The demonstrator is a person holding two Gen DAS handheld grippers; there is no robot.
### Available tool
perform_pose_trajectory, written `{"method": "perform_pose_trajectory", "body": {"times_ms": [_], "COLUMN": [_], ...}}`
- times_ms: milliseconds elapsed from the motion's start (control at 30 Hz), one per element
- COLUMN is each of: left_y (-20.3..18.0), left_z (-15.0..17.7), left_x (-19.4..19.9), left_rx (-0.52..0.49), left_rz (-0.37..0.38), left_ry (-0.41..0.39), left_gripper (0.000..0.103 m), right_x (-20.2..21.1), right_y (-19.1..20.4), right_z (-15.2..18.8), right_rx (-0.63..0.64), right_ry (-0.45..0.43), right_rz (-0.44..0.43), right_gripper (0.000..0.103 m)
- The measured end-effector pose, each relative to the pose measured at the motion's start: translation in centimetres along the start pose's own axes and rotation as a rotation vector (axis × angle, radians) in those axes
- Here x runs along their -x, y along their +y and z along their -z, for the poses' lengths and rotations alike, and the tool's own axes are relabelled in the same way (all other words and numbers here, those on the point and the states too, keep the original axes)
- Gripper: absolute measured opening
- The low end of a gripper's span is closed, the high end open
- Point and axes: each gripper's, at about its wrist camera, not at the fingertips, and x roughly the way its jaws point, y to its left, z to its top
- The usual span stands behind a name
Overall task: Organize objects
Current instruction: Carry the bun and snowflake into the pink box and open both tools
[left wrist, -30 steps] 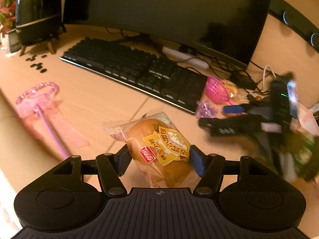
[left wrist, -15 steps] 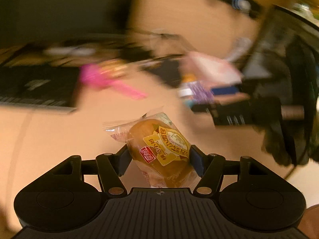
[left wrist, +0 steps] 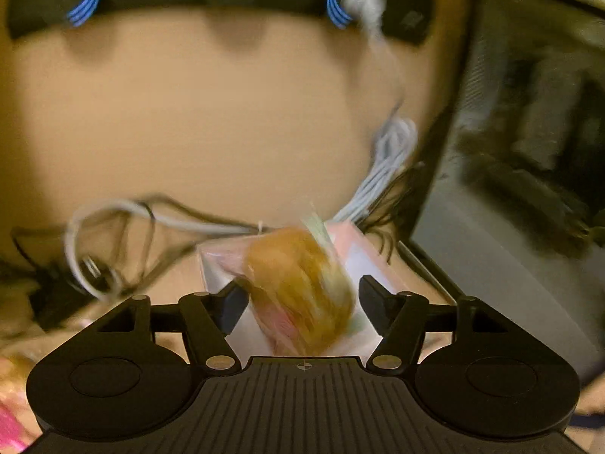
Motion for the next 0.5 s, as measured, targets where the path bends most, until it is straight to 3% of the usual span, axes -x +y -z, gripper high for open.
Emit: {"method": "perform_pose_trajectory", "body": {"times_ms": [100,200,300,467,500], "left_y": [0.0,0.5,2.5,6.4,7.0], "left_z": [-0.1,0.4,2.0,7.9,9.1], "left_x": [-0.5,0.8,3.3,8.7,9.6], "left_rx": [0.124,0.110,0.164,0.245,0.262], "left_rz": [0.001,0.011,-0.043,-0.151,-0.172], "left_ry": [-0.076,-0.152,-0.161,-0.126,-0.119], "left_gripper": [0.067,0.067,0.067,0.066,0.066], "right_x": [0.2,-0.4,-1.6,-4.3,-5.3], "right_y": [-1.6,-2.7,-3.0,-1.4,-1.0], "right_z": [-0.1,-0.9,-2.9,-8.4,-9.8], "right_rx": [-0.026,-0.044,-0.055,-0.032,-0.042], "right_ry": [-0.016,-0.015,-0.028,-0.115,-0.131], "right_rz": [-0.003,-0.021,-0.054,-0.080,-0.087], "right_gripper": [0.061,0.061,0.061,0.061,0.067]}}
